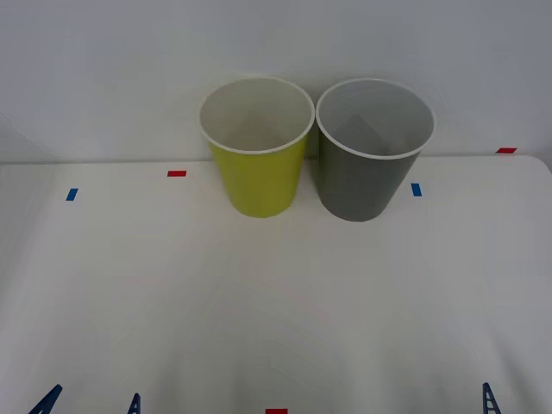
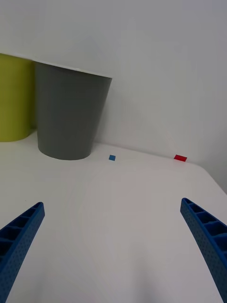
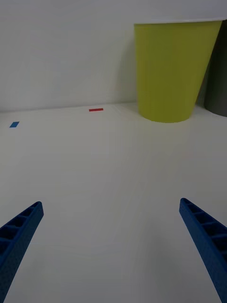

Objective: Put cans in the gray bin and PET bottles in the light green bin.

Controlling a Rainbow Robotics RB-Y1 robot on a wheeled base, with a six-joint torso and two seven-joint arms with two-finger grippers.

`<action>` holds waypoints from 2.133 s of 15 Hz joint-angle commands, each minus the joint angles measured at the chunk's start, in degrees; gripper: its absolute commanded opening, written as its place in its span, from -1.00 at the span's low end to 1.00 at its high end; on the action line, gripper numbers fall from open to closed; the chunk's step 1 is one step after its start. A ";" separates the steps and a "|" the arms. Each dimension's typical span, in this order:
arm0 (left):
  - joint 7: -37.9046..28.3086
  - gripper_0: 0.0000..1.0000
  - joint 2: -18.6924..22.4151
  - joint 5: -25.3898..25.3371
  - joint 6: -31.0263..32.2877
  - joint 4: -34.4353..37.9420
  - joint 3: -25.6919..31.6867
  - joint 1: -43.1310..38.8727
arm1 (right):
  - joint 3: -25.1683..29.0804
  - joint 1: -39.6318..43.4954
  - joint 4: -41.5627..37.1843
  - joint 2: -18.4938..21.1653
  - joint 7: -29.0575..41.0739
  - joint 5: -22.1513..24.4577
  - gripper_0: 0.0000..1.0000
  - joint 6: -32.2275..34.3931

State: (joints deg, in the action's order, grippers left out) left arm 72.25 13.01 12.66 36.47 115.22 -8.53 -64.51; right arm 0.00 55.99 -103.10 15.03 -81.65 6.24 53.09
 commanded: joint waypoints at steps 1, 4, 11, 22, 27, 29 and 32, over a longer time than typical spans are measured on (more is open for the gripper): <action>0.00 1.00 0.00 0.00 0.00 0.00 0.00 0.00 | 0.00 0.00 0.00 0.00 0.00 0.00 1.00 -0.01; 0.00 1.00 0.00 0.00 0.00 0.00 0.00 0.00 | 0.00 0.00 0.00 0.00 0.00 0.00 1.00 -0.01; 0.00 1.00 0.00 0.00 0.00 0.00 0.00 0.00 | 0.00 0.00 0.00 0.00 0.00 0.00 1.00 -0.01; 0.00 1.00 0.00 0.00 0.00 0.00 0.00 0.00 | 0.00 0.00 0.00 0.00 0.00 0.00 1.00 -0.01; 0.00 1.00 0.00 0.00 0.00 0.00 0.00 0.00 | 0.00 0.00 0.00 0.00 0.00 0.00 1.00 -0.01; 0.00 1.00 0.00 0.00 0.00 0.00 0.00 0.00 | 0.00 0.00 0.00 0.00 0.00 0.00 1.00 -0.01; 0.00 1.00 0.00 0.00 0.00 0.00 0.00 0.00 | 0.00 0.00 0.00 0.00 0.00 0.00 1.00 -0.01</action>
State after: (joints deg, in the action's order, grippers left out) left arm 72.25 13.01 12.66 36.47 115.22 -8.53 -64.51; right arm 0.00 55.99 -103.10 15.03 -81.65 6.24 53.09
